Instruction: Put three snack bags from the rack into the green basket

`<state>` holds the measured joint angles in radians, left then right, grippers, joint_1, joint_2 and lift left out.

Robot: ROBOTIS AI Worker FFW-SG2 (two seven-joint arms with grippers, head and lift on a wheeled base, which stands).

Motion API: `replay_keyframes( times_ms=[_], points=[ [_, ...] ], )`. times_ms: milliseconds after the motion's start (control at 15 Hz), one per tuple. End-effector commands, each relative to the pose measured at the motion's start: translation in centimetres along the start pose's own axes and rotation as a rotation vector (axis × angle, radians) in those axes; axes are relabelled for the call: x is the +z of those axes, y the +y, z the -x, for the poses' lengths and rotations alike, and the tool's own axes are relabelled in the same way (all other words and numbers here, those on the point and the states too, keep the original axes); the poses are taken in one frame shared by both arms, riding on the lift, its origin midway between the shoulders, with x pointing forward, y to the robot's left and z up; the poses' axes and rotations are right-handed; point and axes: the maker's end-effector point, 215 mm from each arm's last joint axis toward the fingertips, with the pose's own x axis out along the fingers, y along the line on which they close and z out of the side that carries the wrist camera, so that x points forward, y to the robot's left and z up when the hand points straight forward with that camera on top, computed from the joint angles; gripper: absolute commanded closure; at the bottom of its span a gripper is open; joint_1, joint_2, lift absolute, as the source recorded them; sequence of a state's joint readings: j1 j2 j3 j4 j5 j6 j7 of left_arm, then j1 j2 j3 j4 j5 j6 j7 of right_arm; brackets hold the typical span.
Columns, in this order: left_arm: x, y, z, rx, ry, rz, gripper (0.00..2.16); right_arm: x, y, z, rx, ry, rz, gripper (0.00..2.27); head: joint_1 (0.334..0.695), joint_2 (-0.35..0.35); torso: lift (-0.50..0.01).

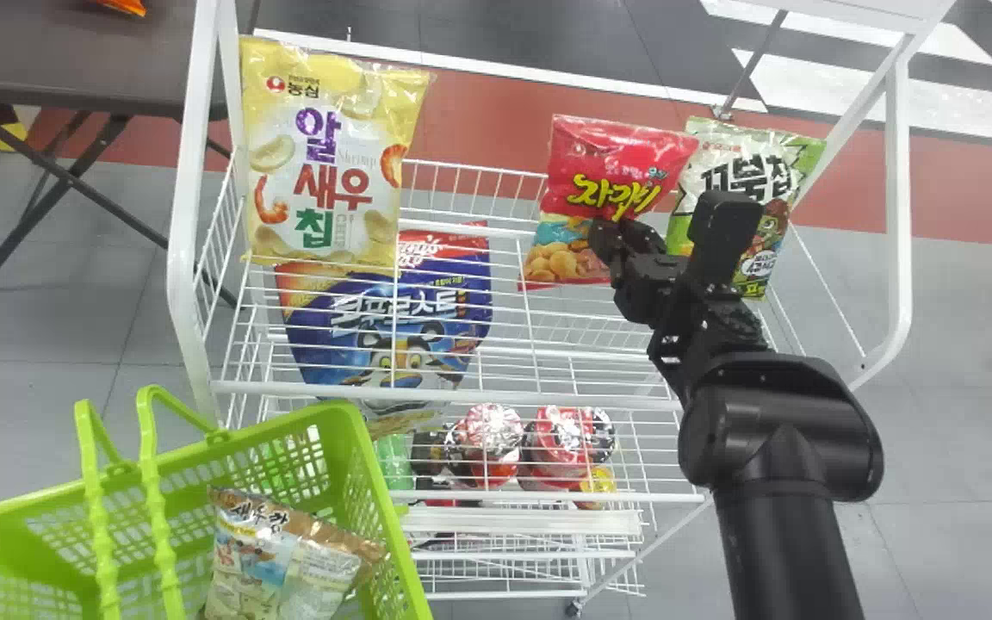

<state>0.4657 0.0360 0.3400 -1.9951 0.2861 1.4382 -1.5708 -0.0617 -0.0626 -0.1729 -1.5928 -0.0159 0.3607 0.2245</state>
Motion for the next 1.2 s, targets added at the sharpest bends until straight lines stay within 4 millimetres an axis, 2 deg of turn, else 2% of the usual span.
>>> replay_keyframes(
  times_ms=[0, 133, 467, 667, 733, 933, 1067, 1133],
  points=[
    [0.0, -0.2, 0.1, -0.010, 0.000, 0.004, 2.15, -0.1, -0.2, 0.6, 0.004, -0.004, -0.009, 2.26, 0.695, -0.250, 0.000],
    [0.1, -0.4, 0.1, -0.016, -0.002, 0.002, 2.15, 0.5, 0.8, 3.3, 0.034, -0.016, -0.038, 2.26, 0.695, -0.251, 0.000],
    [0.0, -0.3, 0.0, -0.014, 0.001, 0.003, 2.15, 2.2, 7.8, 12.3, 0.214, 0.024, -0.173, 2.26, 0.695, -0.227, 0.000],
    [0.0, -0.4, -0.2, -0.016, 0.004, 0.004, 2.15, 3.6, 11.8, 16.4, 0.294, 0.013, -0.177, 2.26, 0.695, -0.181, 0.000],
    [-0.1, -0.3, -0.1, -0.015, 0.003, 0.006, 2.15, 3.2, 13.1, 17.6, 0.330, 0.044, -0.202, 2.26, 0.695, -0.166, 0.000],
    [-0.2, -0.2, 0.3, -0.012, -0.005, 0.015, 2.15, -1.3, 18.8, 22.0, 0.497, 0.272, -0.294, 2.26, 0.695, -0.096, 0.000],
    [-0.2, -0.3, 0.2, -0.013, -0.003, 0.011, 2.15, -3.6, 22.0, 25.0, 0.591, 0.401, -0.321, 2.26, 0.695, -0.045, 0.000],
    [-0.2, -0.3, 0.2, -0.013, -0.003, 0.011, 2.15, -4.3, 23.5, 26.2, 0.634, 0.446, -0.330, 2.26, 0.695, 0.012, 0.000]
  ],
)
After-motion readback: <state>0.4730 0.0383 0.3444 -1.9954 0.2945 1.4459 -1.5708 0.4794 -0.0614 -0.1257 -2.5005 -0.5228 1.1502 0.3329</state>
